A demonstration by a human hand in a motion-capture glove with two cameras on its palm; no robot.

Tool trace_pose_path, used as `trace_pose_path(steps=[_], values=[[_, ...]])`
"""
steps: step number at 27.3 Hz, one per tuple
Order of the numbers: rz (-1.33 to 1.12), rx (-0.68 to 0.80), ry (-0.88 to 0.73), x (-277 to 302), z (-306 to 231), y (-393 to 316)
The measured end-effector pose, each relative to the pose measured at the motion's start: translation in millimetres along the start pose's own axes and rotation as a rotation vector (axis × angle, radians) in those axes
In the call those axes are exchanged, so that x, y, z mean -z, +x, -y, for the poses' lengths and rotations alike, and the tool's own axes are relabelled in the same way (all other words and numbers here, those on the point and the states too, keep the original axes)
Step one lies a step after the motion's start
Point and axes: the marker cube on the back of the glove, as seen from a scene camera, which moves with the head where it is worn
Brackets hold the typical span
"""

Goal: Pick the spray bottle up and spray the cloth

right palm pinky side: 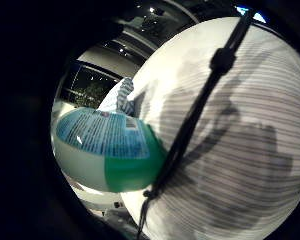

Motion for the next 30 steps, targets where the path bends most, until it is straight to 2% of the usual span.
trace_pose_path(steps=[24, 30], values=[[0.235, -0.052, -0.005, -25.4, 16.1, -26.8], [0.123, -0.027, -0.104, -33.4, 28.4, -40.1]])
